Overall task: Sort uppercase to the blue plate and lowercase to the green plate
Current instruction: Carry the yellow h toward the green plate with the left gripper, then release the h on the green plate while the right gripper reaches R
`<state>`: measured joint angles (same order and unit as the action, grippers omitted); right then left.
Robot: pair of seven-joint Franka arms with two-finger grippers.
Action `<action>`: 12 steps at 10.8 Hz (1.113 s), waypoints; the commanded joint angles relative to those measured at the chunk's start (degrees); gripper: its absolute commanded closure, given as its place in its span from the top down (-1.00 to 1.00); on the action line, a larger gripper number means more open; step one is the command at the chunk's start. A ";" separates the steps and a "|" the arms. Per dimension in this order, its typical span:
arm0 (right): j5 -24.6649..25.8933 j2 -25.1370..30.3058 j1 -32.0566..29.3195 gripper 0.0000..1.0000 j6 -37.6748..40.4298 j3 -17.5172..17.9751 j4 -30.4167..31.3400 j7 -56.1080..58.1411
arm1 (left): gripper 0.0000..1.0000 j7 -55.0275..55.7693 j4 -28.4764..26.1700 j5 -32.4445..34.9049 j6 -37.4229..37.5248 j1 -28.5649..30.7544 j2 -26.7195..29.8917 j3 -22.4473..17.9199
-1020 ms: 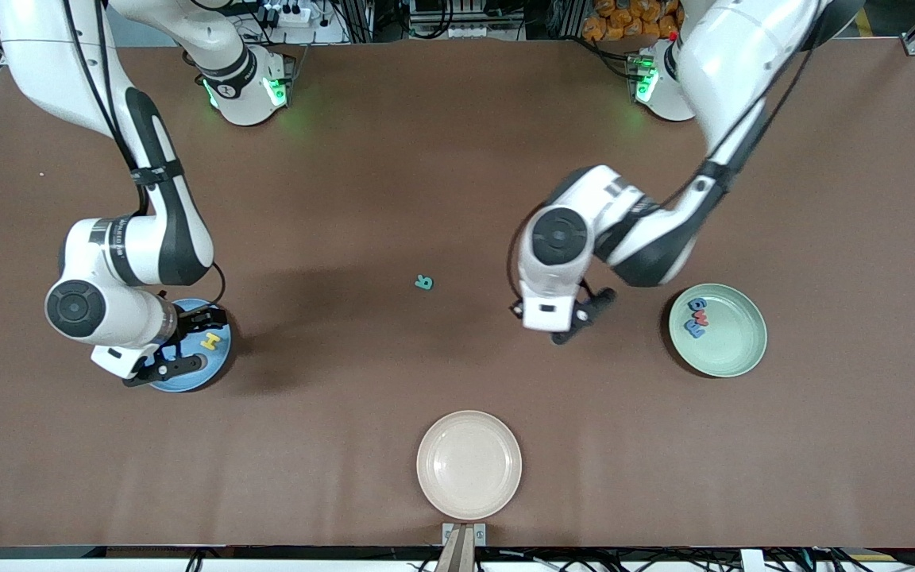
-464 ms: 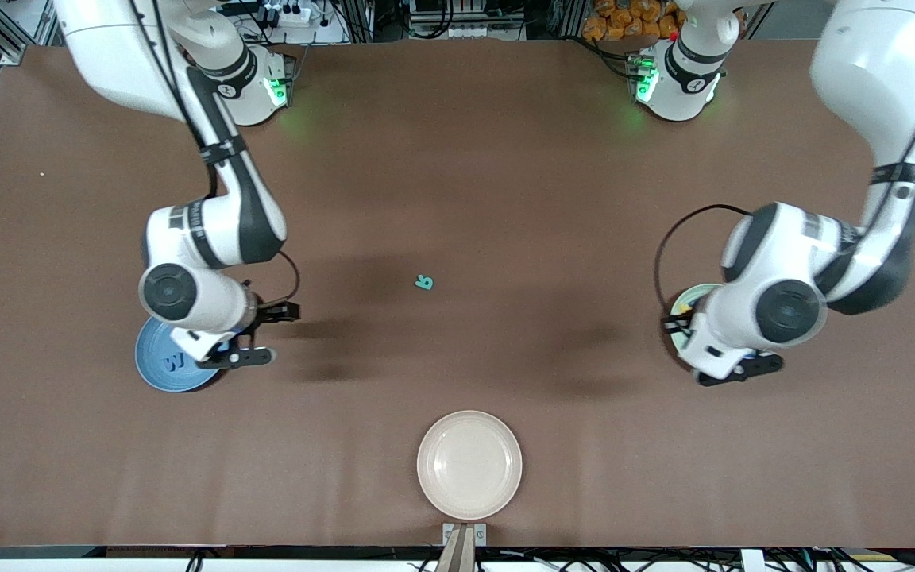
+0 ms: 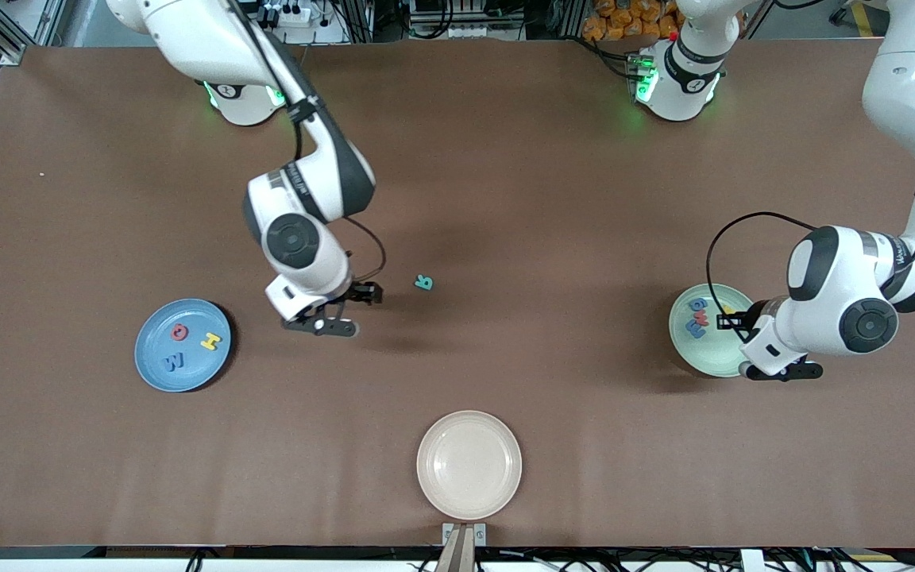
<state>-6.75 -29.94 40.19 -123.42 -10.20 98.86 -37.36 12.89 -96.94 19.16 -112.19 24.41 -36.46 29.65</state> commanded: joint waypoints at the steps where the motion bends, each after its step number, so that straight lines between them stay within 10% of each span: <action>1: -1.68 -2.66 3.48 1.00 -4.27 -0.17 0.20 -9.53 | 0.99 -1.37 -0.54 -0.26 -0.14 -0.24 2.00 0.75; 5: -13.18 -8.11 6.65 1.00 -8.33 -0.17 -2.79 -12.21 | 1.00 -4.54 6.03 -0.79 10.98 -0.42 11.04 4.96; 12: -13.29 -11.98 9.82 1.00 -12.02 -0.08 -2.53 -12.29 | 1.00 -4.98 10.80 -7.37 20.52 -0.16 27.04 7.08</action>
<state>-18.99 -40.95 49.37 -135.20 -10.01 97.27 -49.00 9.67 -85.37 14.22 -92.66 23.86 -12.44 37.34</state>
